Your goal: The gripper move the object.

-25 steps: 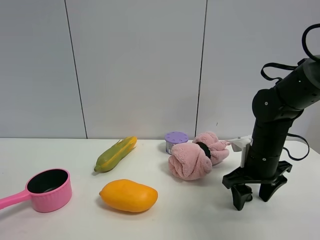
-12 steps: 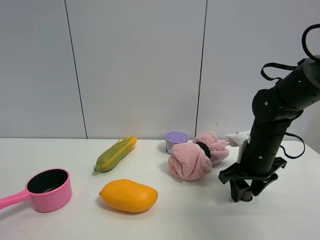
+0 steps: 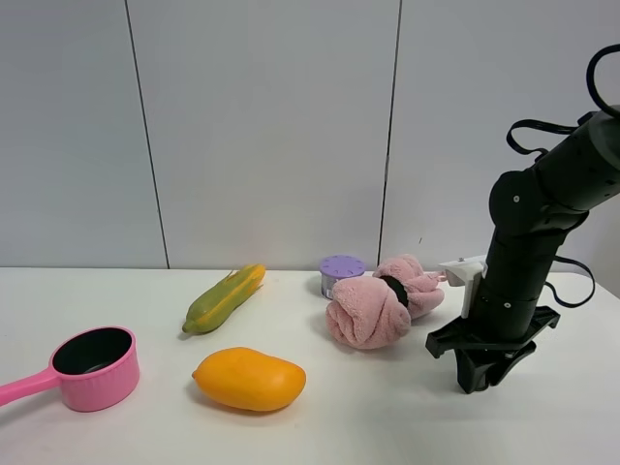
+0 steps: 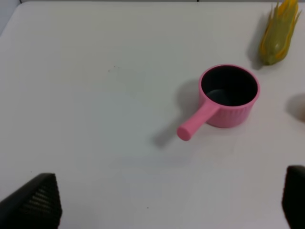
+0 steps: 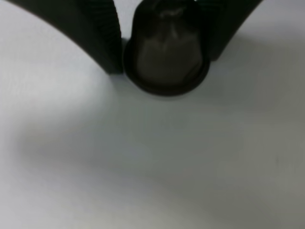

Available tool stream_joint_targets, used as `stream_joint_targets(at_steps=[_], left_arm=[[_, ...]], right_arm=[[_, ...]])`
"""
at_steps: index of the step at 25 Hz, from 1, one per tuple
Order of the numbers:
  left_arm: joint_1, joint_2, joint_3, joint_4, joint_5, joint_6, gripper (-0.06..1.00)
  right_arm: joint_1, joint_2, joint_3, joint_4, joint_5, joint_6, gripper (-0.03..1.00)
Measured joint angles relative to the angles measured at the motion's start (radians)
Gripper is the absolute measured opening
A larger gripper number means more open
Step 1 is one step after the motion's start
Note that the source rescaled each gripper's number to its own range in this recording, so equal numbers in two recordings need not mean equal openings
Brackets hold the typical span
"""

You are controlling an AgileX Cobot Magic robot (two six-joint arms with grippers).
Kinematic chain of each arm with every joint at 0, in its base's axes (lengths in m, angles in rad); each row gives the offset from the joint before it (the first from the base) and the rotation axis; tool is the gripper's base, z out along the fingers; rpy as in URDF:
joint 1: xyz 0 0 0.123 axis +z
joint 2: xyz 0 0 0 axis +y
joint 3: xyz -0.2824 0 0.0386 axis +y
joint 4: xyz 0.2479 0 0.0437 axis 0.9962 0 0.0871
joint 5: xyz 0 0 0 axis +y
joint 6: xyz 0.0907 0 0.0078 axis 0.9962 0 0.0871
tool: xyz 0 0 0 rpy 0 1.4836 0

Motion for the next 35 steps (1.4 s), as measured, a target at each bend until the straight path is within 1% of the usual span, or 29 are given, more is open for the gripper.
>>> stream_joint_targets(at_steps=[5,8,13,15,18,20,23,27,30,32,35], left_arm=[[0.0,0.0,0.0,0.0,0.0,0.0,1.0],[0.0,0.0,0.0,0.0,0.0,0.0,1.0],[0.0,0.0,0.0,0.0,0.0,0.0,1.0],[0.0,0.0,0.0,0.0,0.0,0.0,1.0],[0.0,0.0,0.0,0.0,0.0,0.0,1.0],[0.0,0.0,0.0,0.0,0.0,0.0,1.0],[0.0,0.0,0.0,0.0,0.0,0.0,1.0],[0.0,0.0,0.0,0.0,0.0,0.0,1.0],[0.0,0.0,0.0,0.0,0.0,0.0,1.0],[0.0,0.0,0.0,-0.002,0.0,0.0,1.0],[0.0,0.0,0.0,-0.002,0.0,0.0,1.0]], right_arm=[[0.0,-0.003,0.0,0.0,0.014,0.0,0.0],[0.0,-0.033,0.0,0.0,0.092,0.0,0.0],[0.0,-0.188,0.0,0.01,0.222,-0.008,0.0],[0.0,-0.274,0.0,0.038,0.28,-0.026,0.0],[0.0,-0.393,0.0,0.091,0.346,-0.095,0.0],[0.0,-0.483,0.0,0.133,0.373,-0.145,0.0],[0.0,-0.571,-0.005,0.188,0.394,-0.184,0.0],[0.0,-0.615,-0.078,0.23,0.461,-0.217,0.0],[0.006,-0.614,-0.159,0.244,0.478,-0.26,0.0],[0.026,-0.606,-0.205,0.245,0.485,-0.278,0.0],[0.083,-0.572,-0.284,0.25,0.488,-0.299,0.0]])
